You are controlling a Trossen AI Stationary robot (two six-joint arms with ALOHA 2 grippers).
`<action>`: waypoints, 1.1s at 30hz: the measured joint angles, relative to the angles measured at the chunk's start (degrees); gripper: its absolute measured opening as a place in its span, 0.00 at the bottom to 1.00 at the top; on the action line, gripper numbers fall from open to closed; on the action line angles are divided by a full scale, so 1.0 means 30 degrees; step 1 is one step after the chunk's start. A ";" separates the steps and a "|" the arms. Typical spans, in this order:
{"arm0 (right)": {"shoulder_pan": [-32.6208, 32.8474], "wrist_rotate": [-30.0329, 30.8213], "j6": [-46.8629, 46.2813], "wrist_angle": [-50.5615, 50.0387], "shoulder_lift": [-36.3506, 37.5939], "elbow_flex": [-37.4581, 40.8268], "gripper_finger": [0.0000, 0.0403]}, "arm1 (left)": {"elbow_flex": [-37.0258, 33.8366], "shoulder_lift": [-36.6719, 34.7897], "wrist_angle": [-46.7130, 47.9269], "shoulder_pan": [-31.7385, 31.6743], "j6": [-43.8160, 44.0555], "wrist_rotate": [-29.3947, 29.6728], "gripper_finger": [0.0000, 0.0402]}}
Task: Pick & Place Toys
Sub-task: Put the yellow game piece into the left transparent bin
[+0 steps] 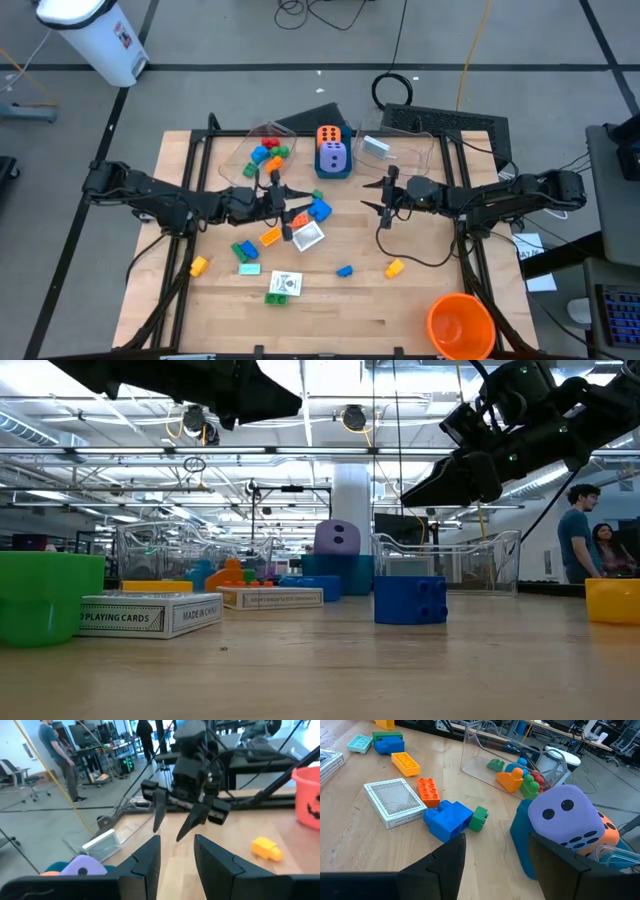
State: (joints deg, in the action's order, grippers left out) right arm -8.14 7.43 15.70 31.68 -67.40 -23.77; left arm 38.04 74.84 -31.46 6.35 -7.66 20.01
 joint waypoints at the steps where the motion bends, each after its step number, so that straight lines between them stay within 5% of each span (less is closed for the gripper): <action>1: -0.0004 0.0006 0.0002 -0.0010 0.0000 0.0000 0.52 | 0.0000 0.0011 0.0035 0.0000 -0.0001 0.0000 0.30; 25: 0.0000 0.0003 0.0015 -0.0043 0.0000 0.0000 0.52 | 0.0000 0.0004 -0.0912 0.0007 0.0513 -0.0160 0.30; 33: -0.0007 0.0004 0.2707 0.1098 0.0000 0.0015 0.52 | 0.0000 0.0004 -0.0658 0.0000 0.0243 -0.0160 0.30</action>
State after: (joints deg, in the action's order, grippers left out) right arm -8.16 7.44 23.82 34.97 -67.40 -23.73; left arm 38.04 74.85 -33.43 6.35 -6.93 19.53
